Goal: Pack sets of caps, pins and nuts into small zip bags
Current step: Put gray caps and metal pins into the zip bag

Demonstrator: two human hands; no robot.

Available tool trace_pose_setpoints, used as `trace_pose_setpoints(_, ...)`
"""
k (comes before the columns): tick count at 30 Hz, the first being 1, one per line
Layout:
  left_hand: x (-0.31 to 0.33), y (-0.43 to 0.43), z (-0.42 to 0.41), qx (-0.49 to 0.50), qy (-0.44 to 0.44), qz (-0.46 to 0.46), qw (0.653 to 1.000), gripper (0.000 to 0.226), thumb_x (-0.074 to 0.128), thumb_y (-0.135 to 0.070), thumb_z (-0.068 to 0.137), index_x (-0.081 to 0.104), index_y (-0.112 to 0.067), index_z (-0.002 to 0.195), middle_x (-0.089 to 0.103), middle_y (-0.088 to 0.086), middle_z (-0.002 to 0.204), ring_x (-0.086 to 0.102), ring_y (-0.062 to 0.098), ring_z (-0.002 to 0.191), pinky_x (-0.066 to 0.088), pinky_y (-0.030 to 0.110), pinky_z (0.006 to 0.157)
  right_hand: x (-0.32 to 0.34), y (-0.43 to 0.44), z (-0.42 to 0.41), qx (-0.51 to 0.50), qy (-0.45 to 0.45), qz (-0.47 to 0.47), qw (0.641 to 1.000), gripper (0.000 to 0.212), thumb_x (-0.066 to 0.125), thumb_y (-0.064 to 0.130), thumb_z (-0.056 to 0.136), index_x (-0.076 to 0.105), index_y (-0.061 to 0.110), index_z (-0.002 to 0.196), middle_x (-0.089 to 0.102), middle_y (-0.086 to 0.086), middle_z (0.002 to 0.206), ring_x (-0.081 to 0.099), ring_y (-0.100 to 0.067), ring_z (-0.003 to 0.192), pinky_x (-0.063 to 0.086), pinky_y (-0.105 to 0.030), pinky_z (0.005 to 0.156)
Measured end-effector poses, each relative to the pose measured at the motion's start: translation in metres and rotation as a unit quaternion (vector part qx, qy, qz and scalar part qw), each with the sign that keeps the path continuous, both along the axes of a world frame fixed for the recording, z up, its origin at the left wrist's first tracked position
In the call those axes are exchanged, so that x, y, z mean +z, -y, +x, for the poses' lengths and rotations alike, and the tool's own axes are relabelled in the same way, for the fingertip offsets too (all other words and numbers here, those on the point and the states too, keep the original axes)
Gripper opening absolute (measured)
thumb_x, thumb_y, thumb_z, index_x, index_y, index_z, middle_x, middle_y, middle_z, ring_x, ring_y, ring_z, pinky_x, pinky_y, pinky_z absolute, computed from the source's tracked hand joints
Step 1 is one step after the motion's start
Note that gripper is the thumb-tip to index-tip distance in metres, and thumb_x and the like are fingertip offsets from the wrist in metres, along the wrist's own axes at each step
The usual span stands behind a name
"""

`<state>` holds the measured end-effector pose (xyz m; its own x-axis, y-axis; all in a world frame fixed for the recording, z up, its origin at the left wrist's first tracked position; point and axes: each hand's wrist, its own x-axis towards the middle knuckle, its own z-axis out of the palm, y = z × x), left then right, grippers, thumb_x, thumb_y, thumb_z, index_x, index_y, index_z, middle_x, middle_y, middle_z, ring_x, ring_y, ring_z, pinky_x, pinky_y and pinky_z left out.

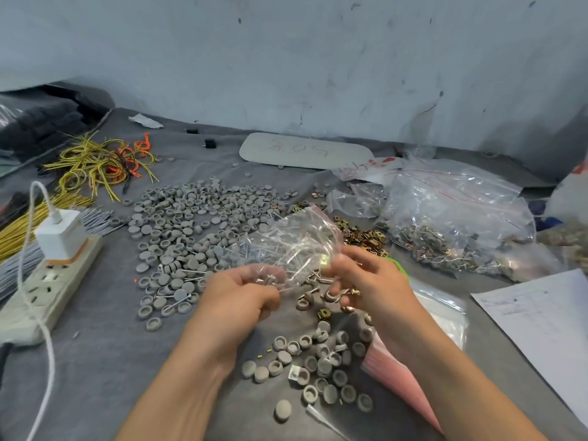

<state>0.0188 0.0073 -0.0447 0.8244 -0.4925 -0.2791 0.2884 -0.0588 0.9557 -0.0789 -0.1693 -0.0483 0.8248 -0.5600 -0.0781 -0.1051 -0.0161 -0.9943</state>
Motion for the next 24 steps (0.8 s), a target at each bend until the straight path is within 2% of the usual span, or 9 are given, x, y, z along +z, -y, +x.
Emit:
trace_pose_setpoints(2,0.001,-0.001,0.000,-0.040,0.027,0.055,0.997,0.042,0.063,0.014,0.078,0.082,-0.021,0.090,0.067,0.006,0.064,0.052,0.013,0.054,0.040,0.020,0.048,0.003,-0.001,0.003,0.014,0.011,0.079,0.997,0.051,0.086,0.048,0.073,0.069,0.034,0.119,0.078,0.007,0.101,0.072,-0.017,0.079,0.056,-0.028,0.068)
trace_pose_setpoints(5,-0.001,-0.001,0.003,-0.069,0.052,0.115,0.990,0.056,0.067,0.010,0.079,0.071,-0.027,0.120,0.073,0.005,0.087,0.058,0.015,0.064,0.043,0.024,0.052,0.005,-0.003,0.003,0.006,0.006,0.027,1.000,0.001,0.078,0.017,0.090,0.079,0.018,0.090,0.076,-0.001,0.082,0.067,-0.016,0.073,0.059,-0.040,0.076)
trace_pose_setpoints(6,-0.001,-0.001,0.003,-0.048,0.072,0.127,0.988,0.067,0.069,0.009,0.078,0.062,-0.029,0.133,0.072,0.003,0.101,0.062,0.013,0.072,0.048,0.024,0.055,0.004,-0.004,0.002,-0.006,0.009,0.005,1.000,0.009,0.076,0.011,0.092,0.078,0.015,0.084,0.075,-0.003,0.077,0.067,-0.017,0.071,0.059,-0.044,0.078)
trace_pose_setpoints(9,-0.001,-0.005,-0.002,0.032,0.280,0.215,0.935,0.113,0.087,-0.014,0.068,0.024,-0.048,0.155,0.042,-0.011,0.155,0.049,0.008,0.131,0.050,0.040,0.106,0.006,-0.009,0.001,-0.021,0.012,-0.077,0.997,0.014,0.077,0.010,0.091,0.077,0.014,0.077,0.071,-0.004,0.066,0.064,-0.015,0.060,0.058,-0.037,0.066)
trace_pose_setpoints(13,-0.001,0.003,-0.017,-0.048,0.450,0.202,0.868,0.132,0.090,-0.038,0.049,0.010,-0.064,0.150,0.007,-0.036,0.163,0.014,-0.004,0.152,0.026,0.039,0.122,0.008,-0.022,0.009,0.014,-0.003,-0.178,0.984,0.023,0.077,0.021,0.088,0.069,0.001,0.078,0.072,-0.012,0.068,0.061,-0.021,0.056,0.056,-0.043,0.066)
trace_pose_setpoints(16,-0.013,0.015,-0.024,-0.039,0.473,0.186,0.860,0.131,0.090,-0.029,0.055,0.009,-0.066,0.150,0.028,-0.030,0.157,0.034,0.003,0.144,0.040,0.042,0.114,0.017,-0.031,0.011,0.078,0.013,-0.129,0.989,0.034,0.075,0.044,0.091,0.077,0.012,0.079,0.074,-0.008,0.072,0.058,-0.018,0.057,0.053,-0.033,0.060)
trace_pose_setpoints(19,-0.017,0.020,-0.021,0.024,0.453,0.096,0.886,0.106,0.089,-0.017,0.067,0.032,-0.058,0.146,0.057,-0.026,0.124,0.065,0.000,0.104,0.058,0.022,0.081,0.024,-0.026,0.010,0.047,0.063,-0.029,0.996,0.033,0.067,0.041,0.098,0.081,0.020,0.077,0.076,-0.005,0.073,0.064,-0.013,0.058,0.050,-0.023,0.054)
trace_pose_setpoints(21,-0.014,0.018,-0.015,0.098,0.448,0.061,0.886,0.077,0.084,-0.011,0.072,0.048,-0.049,0.129,0.059,-0.032,0.111,0.062,-0.013,0.096,0.056,0.013,0.064,0.023,-0.012,0.007,0.003,0.004,-0.173,0.985,0.024,0.068,0.023,0.097,0.081,0.023,0.077,0.076,0.003,0.072,0.064,-0.007,0.057,0.050,-0.021,0.054)
trace_pose_setpoints(24,-0.004,0.007,-0.002,0.210,0.425,0.026,0.880,0.054,0.076,-0.014,0.070,0.053,-0.040,0.112,0.058,-0.034,0.106,0.061,-0.011,0.092,0.052,0.013,0.066,0.021,0.000,0.003,0.046,-0.169,-0.382,0.907,0.035,0.065,0.002,0.092,0.081,0.032,0.085,0.077,0.016,0.085,0.069,0.001,0.075,0.059,-0.019,0.074)
